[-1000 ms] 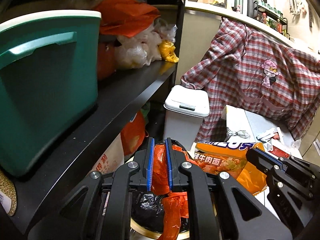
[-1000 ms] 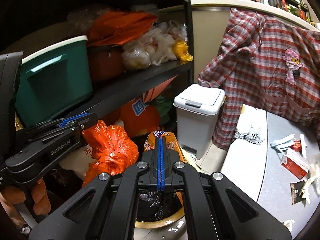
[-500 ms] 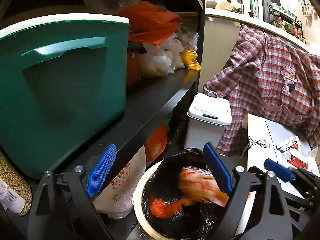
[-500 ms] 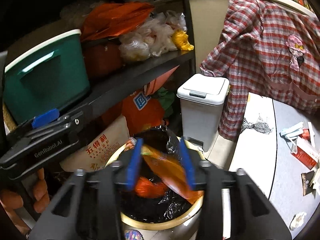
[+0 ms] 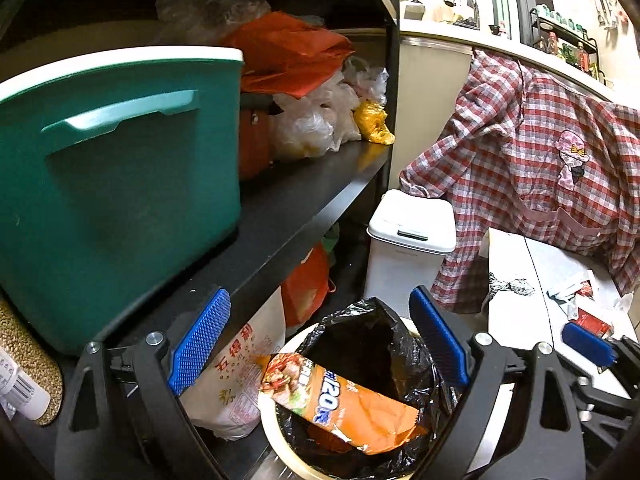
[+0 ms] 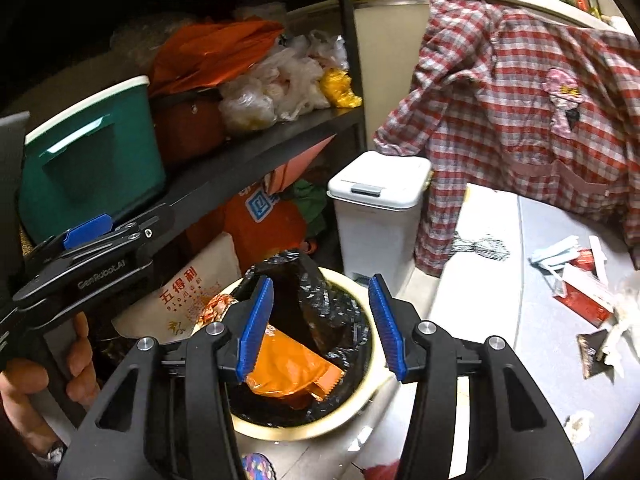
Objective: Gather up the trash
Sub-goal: 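Open both tools to drop the bags into the bin, then move both open tools back over the table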
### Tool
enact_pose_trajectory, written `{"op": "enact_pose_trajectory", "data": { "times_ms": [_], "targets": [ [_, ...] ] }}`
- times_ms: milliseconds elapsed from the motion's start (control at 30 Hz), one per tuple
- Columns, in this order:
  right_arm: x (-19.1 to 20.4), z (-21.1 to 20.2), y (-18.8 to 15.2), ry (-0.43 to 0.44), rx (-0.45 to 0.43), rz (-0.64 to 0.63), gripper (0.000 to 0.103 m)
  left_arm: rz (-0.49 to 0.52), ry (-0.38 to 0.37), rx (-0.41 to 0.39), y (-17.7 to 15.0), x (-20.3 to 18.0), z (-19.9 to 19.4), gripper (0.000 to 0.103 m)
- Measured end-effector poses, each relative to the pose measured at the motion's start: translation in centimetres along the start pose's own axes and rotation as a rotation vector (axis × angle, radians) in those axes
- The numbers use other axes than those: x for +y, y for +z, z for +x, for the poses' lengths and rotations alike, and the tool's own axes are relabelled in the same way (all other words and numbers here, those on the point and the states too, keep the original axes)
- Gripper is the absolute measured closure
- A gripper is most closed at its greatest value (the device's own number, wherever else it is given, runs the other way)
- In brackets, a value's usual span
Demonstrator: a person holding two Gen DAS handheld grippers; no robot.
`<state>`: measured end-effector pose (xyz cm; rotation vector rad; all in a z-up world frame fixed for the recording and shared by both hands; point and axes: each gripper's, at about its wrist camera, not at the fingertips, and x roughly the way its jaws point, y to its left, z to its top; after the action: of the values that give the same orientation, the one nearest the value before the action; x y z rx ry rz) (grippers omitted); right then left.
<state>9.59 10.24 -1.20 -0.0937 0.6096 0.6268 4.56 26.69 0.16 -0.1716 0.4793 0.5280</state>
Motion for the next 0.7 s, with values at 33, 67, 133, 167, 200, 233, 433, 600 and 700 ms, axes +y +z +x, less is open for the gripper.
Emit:
{"op": "enact_pose_trajectory", "data": {
  "times_ms": [33, 67, 133, 167, 200, 233, 433, 600, 700],
  "targets": [
    [-0.3, -0.5, -0.1, -0.003, -0.004, 0.005, 0.052, 0.002, -0.001, -0.001, 0.0, -0.2, -0.1, 0.015],
    [-0.6, -1.1, -0.2, -0.012, -0.01, 0.009, 0.052, 0.006, -0.005, -0.005, 0.0, -0.6, -0.2, 0.015],
    [-1.3, -2.2, -0.6, -0.026, -0.019, 0.016, 0.052, 0.013, -0.014, -0.013, -0.1, -1.1, -0.4, 0.015],
    [-1.8, -2.8, -0.8, -0.037, -0.023, 0.021, 0.052, 0.018, -0.02, -0.019, -0.1, -1.5, -0.5, 0.015],
    [-2.1, -3.2, -0.9, -0.044, -0.026, 0.026, 0.052, 0.025, -0.026, -0.026, -0.2, -2.0, -0.7, 0.015],
    [-2.4, -3.7, -1.0, -0.051, -0.029, 0.032, 0.052, 0.034, -0.033, -0.033, -0.2, -2.5, -0.9, 0.015],
    [-5.0, -7.2, -2.6, -0.114, -0.051, 0.072, 0.052, 0.09, -0.084, -0.082, -0.6, -6.0, -2.5, 0.015],
    [-8.0, -9.9, -3.9, -0.184, -0.073, 0.122, 0.052, 0.136, -0.138, -0.111, -1.3, -9.4, -3.8, 0.015],
    [-10.1, -11.5, -4.5, -0.235, -0.088, 0.164, 0.052, 0.163, -0.173, -0.116, -1.7, -11.8, -4.4, 0.015]
  ]
}}
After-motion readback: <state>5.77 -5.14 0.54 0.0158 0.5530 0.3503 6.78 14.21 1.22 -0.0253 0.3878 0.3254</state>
